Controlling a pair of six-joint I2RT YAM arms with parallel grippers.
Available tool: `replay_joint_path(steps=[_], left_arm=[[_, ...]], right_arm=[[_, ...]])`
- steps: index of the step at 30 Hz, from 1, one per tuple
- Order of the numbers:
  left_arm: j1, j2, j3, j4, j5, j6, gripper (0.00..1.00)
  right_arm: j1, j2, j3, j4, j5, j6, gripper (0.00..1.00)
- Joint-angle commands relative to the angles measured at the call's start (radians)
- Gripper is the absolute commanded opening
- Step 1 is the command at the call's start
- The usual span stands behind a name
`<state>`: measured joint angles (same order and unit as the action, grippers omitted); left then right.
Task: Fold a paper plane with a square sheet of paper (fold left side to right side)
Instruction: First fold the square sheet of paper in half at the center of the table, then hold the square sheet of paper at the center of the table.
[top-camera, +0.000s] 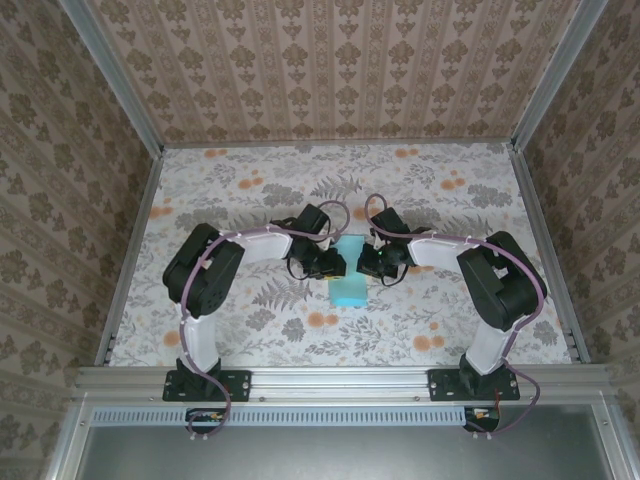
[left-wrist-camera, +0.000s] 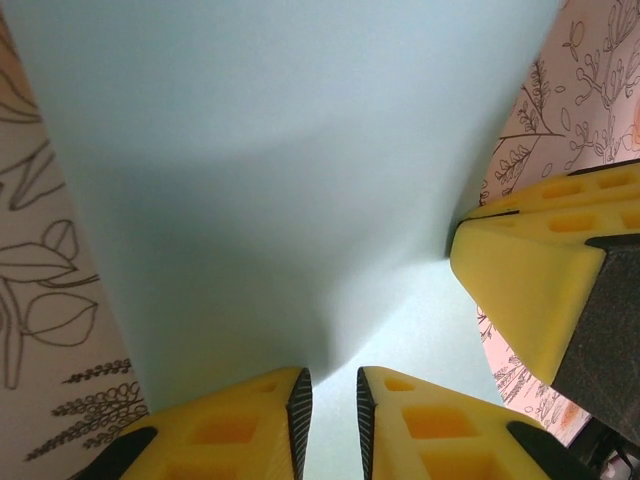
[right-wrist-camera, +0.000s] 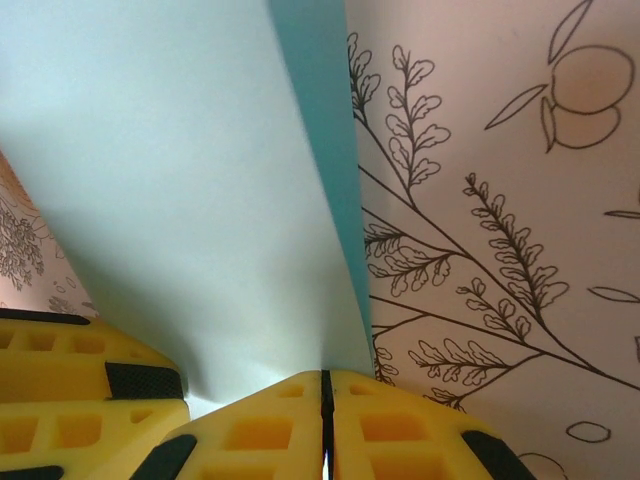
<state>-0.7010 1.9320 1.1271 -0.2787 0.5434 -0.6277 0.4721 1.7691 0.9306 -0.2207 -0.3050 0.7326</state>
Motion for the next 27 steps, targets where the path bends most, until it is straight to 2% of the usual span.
replay_joint_path(steps=[1,11,17,27], left_arm=[[0.022,-0.014,-0.051,-0.046,-0.05,0.002,0.23],[0.067,-0.1,-0.104,-0.077,-0.063,0.023,0.21],[0.068,-0.169,-0.105,-0.005,-0.02,0.021,0.19],[0.013,-0.068,-0.058,0.11,0.044,-0.039,0.2]], right_arm=[[0.001,0.047,-0.008,-0.123,0.067,-0.016,0.09],[0.0,0.054,-0.005,-0.124,0.06,-0.018,0.09],[0.0,0.054,-0.003,-0.116,0.05,-0.017,0.09],[0.002,0.057,0.001,-0.114,0.041,-0.016,0.09]])
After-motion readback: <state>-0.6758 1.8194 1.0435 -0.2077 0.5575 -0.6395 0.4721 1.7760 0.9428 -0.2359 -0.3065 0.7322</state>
